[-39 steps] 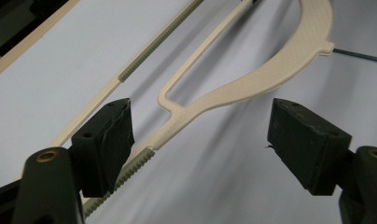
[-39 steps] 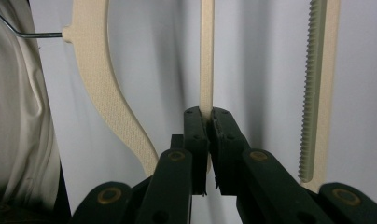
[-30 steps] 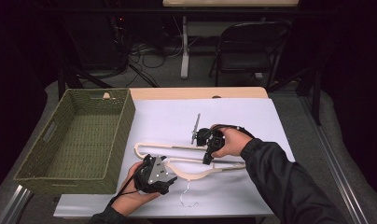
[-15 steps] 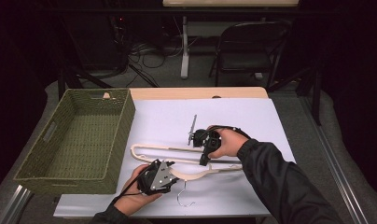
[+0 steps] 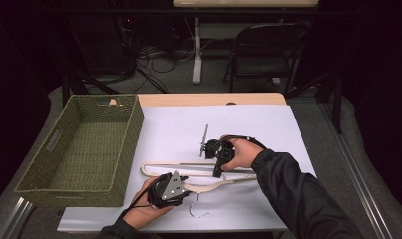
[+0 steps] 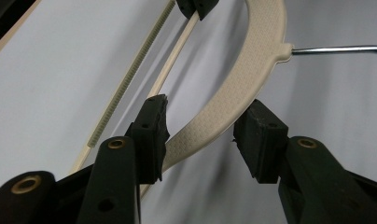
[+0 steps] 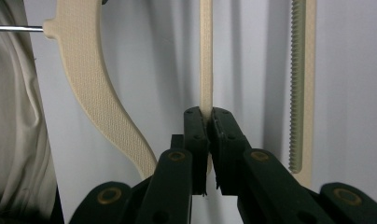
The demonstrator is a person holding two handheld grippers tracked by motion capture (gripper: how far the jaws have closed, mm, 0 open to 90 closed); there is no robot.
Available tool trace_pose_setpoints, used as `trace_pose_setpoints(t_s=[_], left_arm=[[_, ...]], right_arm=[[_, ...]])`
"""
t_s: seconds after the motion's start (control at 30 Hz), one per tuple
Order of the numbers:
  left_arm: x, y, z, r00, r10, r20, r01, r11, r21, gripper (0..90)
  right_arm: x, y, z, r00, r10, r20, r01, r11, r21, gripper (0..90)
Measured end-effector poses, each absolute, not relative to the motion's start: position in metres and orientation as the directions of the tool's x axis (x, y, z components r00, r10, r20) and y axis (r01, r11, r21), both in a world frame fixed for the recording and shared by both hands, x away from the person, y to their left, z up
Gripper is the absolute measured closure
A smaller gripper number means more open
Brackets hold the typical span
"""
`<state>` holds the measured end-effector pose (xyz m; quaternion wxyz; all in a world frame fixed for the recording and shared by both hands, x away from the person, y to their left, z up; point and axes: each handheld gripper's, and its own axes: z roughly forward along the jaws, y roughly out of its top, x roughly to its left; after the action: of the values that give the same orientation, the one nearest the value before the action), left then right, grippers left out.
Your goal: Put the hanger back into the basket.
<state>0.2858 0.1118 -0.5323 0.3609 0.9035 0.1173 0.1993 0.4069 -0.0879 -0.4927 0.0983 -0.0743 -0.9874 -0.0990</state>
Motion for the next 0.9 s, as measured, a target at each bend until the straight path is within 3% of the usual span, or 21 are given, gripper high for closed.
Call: trace_pose_setpoints(t_s=[0.43, 0.7, 0.9], left_arm=[[0.292, 0.116, -0.519, 0.890, 0.383, 0.248, 0.083, -0.670, 0.738, 64.6], [0.306, 0.115, -0.506, 0.895, 0.400, 0.199, 0.127, -0.655, 0.745, 66.7], [0.312, 0.115, -0.501, 0.894, 0.411, 0.178, 0.148, -0.645, 0.750, 67.4]], right_arm=[[0.403, -0.089, -0.496, -0.971, 0.136, 0.196, 0.181, 0.956, 0.232, 84.5], [0.392, -0.120, -0.459, -0.977, 0.191, 0.092, 0.212, 0.900, 0.380, 77.4], [0.379, -0.134, -0.446, -0.981, 0.185, 0.061, 0.194, 0.897, 0.398, 75.0]])
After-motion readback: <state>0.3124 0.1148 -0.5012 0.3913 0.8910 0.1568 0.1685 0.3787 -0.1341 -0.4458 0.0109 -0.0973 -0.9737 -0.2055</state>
